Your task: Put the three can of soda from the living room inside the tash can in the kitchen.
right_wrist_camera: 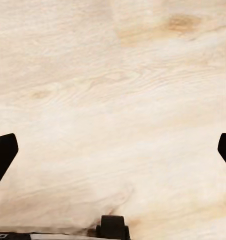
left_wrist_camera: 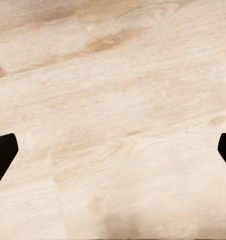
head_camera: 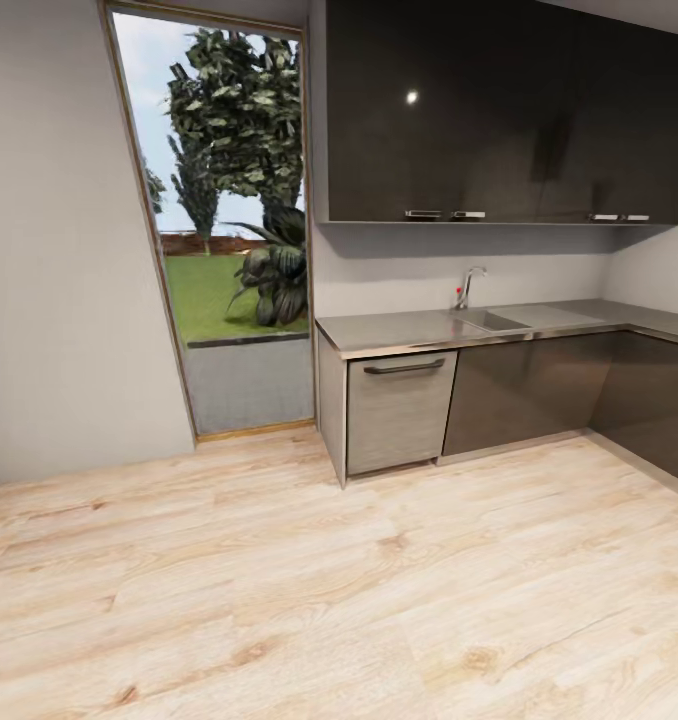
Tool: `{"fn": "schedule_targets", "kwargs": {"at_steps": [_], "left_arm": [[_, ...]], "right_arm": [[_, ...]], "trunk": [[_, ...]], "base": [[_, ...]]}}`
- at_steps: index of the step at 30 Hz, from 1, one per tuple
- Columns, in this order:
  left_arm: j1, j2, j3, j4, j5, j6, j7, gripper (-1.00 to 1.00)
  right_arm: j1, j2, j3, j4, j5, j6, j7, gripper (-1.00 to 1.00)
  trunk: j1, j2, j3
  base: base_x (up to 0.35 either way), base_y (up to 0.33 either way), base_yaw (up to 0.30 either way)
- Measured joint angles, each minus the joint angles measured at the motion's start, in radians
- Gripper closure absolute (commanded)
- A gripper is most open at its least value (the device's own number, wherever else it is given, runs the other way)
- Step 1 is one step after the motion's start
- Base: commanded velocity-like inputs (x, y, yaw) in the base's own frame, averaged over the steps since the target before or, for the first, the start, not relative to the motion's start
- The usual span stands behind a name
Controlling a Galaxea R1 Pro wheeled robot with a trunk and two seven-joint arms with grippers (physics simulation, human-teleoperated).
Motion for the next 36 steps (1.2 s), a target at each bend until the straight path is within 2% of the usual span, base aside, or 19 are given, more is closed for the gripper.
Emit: {"fn": "schedule_targets", "kwargs": {"at_steps": [1,4,5,7,9,12,15,19,20,23,26,31,36], "left_arm": [[0.001,0.0,0.0,-0.005,0.0,0.0,0.0,-1.0],[0.002,0.003,0.0,-0.113,0.0,-0.002,-0.001,-1.0],[0.002,0.003,-0.001,-0.148,0.0,-0.004,-0.001,-1.0],[0.005,0.005,-0.003,-0.275,0.0,-0.036,-0.001,-1.0],[0.006,0.006,-0.003,-0.312,0.0,-0.053,-0.001,-1.0],[0.022,0.008,-0.005,-0.456,-0.001,-0.159,-0.003,-1.0],[0.036,0.008,-0.006,-0.514,-0.001,-0.216,-0.005,-1.0],[0.065,0.01,-0.004,-0.544,-0.001,-0.271,-0.015,-1.0],[0.078,0.012,-0.003,-0.544,-0.001,-0.296,-0.029,-1.0],[0.091,0.015,-0.001,-0.538,0.001,-0.339,-0.059,-1.0],[0.104,0.017,0.002,-0.535,0.002,-0.382,-0.083,-1.0],[0.141,0.019,0.03,-0.532,0.004,-0.452,-0.103,-1.0],[0.157,0.019,0.047,-0.527,0.004,-0.483,-0.109,-1.0]], "right_arm": [[0.0,0.0,0.0,-0.004,0.0,0.0,0.0,-1.0],[-0.002,-0.001,0.0,-0.112,0.0,0.0,0.025,-1.0],[-0.003,-0.001,0.001,-0.148,0.001,0.0,0.041,-1.0],[-0.004,-0.004,0.0,-0.283,0.005,0.001,0.119,-1.0],[-0.004,-0.006,-0.001,-0.325,0.006,0.001,0.138,-1.0],[-0.003,-0.022,-0.007,-0.509,0.007,0.008,0.188,-1.0],[-0.002,-0.031,-0.011,-0.579,0.007,0.008,0.203,-1.0],[0.002,-0.061,-0.013,-0.627,0.002,0.001,0.224,-1.0],[0.005,-0.078,-0.014,-0.646,-0.002,-0.012,0.241,-1.0],[0.011,-0.095,-0.016,-0.664,-0.005,-0.051,0.261,-1.0],[0.021,-0.104,-0.033,-0.663,-0.006,-0.097,0.273,-1.0],[0.056,-0.109,-0.096,-0.671,-0.011,-0.159,0.284,-1.0],[0.083,-0.11,-0.125,-0.685,-0.017,-0.199,0.3,-1.0]], "trunk": [[0.0,0.0,0.0],[0.0,0.0,0.0],[0.0,0.0,0.0],[0.0,0.0,0.0],[0.0,0.0,0.0],[0.0,0.0,0.0],[0.0,0.0,0.0],[0.0,0.0,0.0],[0.0,0.0,0.0],[0.0,0.0,0.0],[0.0,0.0,0.0],[0.0,0.0,0.0],[0.0,0.0,0.0]], "base": [[0.0,0.0,0.0],[0.0,0.0,0.0],[0.0,0.0,0.0],[0.0,0.0,0.0],[0.0,0.0,0.0],[0.0,0.0,0.0],[0.0,0.0,0.0],[0.0,0.0,0.0],[0.0,0.0,0.0],[0.0,0.0,0.0],[0.0,0.0,0.0],[0.0,0.0,0.0],[0.0,0.0,0.0]]}}
